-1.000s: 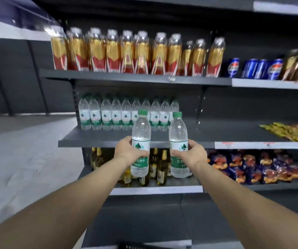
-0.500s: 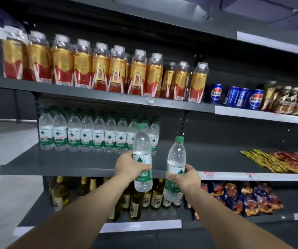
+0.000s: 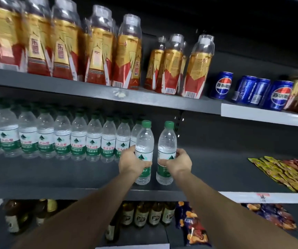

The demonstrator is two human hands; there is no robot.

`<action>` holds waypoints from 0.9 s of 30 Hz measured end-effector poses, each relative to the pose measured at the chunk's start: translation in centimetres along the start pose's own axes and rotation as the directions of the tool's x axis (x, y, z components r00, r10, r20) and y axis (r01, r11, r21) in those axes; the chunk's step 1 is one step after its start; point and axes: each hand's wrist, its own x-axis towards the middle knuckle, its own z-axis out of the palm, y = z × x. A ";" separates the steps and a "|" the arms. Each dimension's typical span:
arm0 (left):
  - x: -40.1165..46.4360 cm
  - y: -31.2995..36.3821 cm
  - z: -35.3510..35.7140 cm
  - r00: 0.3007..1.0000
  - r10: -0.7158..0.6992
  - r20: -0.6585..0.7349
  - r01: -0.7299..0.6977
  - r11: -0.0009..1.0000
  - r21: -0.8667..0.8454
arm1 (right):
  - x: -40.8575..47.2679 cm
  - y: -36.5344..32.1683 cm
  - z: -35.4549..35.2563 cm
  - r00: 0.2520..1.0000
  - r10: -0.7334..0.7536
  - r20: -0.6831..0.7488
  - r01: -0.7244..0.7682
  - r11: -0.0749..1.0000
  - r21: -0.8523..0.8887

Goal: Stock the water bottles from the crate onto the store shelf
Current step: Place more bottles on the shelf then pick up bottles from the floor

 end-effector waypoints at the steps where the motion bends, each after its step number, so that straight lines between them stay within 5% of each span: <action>1: 0.8 -0.1 1.0 1.000 -0.004 -0.003 0.004 1.000 -0.003 | 1.4 0.1 0.2 1.000 -0.002 0.001 0.002 1.000 -0.001; 20: 16.3 -0.7 17.1 0.958 0.014 -0.285 0.028 0.990 0.141 | 17.9 5.8 3.4 0.994 -0.092 0.060 0.095 0.995 -0.043; 27: 18.0 -1.5 17.2 0.975 0.122 -0.186 0.005 0.825 0.566 | 19.1 7.0 4.4 0.992 -0.094 0.086 0.095 0.995 -0.004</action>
